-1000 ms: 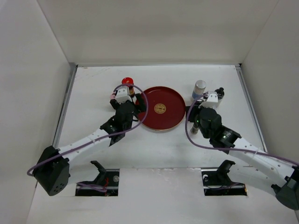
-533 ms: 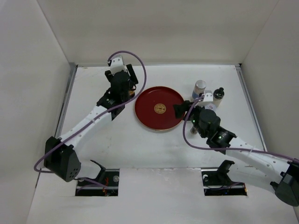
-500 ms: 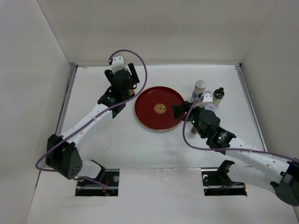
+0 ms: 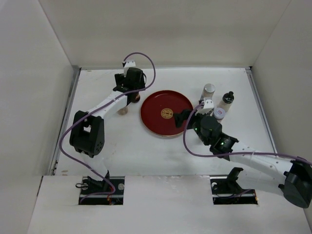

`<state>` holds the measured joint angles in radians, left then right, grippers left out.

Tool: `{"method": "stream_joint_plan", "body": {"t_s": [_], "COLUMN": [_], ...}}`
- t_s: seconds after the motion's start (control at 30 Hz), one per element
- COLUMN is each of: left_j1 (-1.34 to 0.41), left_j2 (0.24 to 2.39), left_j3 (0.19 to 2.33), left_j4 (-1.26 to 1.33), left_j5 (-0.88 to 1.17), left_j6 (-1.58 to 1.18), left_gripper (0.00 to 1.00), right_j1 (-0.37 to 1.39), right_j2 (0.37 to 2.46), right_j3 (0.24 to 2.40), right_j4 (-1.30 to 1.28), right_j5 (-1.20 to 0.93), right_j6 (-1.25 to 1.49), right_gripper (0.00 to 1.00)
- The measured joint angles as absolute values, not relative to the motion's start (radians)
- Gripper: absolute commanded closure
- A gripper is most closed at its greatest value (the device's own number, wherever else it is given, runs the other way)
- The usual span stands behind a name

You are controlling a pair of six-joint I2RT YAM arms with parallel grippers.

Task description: Organize the condiment bottles

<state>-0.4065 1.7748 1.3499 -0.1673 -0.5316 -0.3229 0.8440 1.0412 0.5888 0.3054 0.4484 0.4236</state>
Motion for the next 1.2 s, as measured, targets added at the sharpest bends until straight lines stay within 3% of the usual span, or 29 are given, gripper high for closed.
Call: {"method": "stream_joint_plan", "body": {"t_s": [0.27, 0.53, 0.87, 1.2], "left_j1": [-0.404, -0.399, -0.393, -0.393], "left_j2": [1.818, 1.902, 1.927, 1.906], "left_j3": [1.395, 1.423, 1.445, 1.445], "left_j4": [-0.171, -0.179, -0.182, -0.187], "left_j5": [-0.484, -0.459, -0.451, -0.452], "left_j6": [-0.319, -0.319, -0.321, -0.317], "left_gripper": [0.16, 0.23, 0.64, 0.70], "right_j1": [0.860, 0.860, 0.860, 0.860], "right_j2": [1.043, 1.043, 1.050, 1.054], "right_j3": [0.589, 0.589, 0.589, 0.587], "right_j4": [0.323, 0.324, 0.327, 0.331], "right_j5": [0.447, 0.447, 0.447, 0.447], "right_j6": [0.414, 0.414, 0.414, 0.414], "right_gripper": [0.05, 0.05, 0.04, 0.04]}}
